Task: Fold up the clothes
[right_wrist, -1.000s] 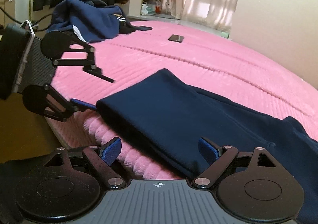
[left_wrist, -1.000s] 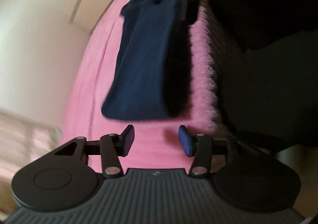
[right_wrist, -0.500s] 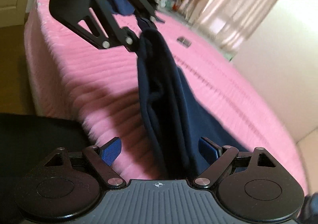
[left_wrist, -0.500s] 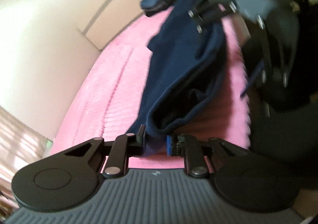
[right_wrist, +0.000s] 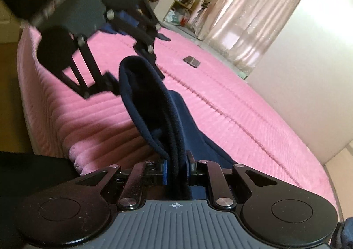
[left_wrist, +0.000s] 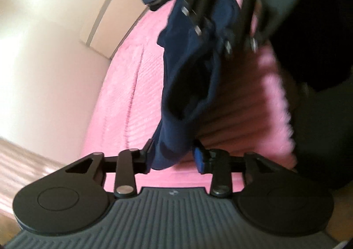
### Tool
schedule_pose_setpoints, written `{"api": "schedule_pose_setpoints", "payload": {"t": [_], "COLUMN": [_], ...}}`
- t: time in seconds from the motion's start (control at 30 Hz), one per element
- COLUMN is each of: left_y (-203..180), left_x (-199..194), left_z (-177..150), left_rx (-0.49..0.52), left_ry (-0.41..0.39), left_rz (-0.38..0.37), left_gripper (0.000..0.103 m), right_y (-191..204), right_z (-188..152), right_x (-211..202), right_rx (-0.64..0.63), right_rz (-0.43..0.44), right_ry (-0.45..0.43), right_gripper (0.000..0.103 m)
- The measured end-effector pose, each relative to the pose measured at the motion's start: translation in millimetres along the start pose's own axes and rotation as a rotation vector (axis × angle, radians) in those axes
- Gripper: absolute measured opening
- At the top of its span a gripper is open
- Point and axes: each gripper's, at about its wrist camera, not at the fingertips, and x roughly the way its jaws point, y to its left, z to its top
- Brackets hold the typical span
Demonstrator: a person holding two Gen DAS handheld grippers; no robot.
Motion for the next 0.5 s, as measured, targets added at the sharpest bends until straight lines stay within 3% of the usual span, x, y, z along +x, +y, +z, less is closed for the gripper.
{"api": "schedule_pose_setpoints", "payload": {"t": [0.13,0.17,0.23,0.3,0.37,0.5], "left_y": [-1,-1,2,5,9,16], "left_x": [19,21,21,19,13,1], "left_z": [7,9,11,11,11,11], "left_rx": [0.091,0.108,0.113,0.083,0.038,-0.068], "left_ry": [-0.032,-0.035,-0.028,-0.025,-0.012,0.019], "left_rz": [0.000,-0.014,-0.030,-0.037,-0.036,-0.029], "left_gripper": [0.032,0.023,0.017,0.015,0.015,0.014], "right_y": [-1,-1,3,10,18,22], "right_z": [0,-3,-10,-20,-33,-59], "right_x": [-10,-11,-17,-21,-19,-9], "right_rx": [0.000,0.007,0.000,-0.036,-0.080,-0.129], "right_rz": [-0.009,-0.009,-0.015,-0.037,-0.079,-0.140], "right_ry": [-0.008,-0.007,-0.012,-0.006,0.026,0.099], "right_gripper": [0.014,0.014,0.014,0.025,0.066,0.069]}}
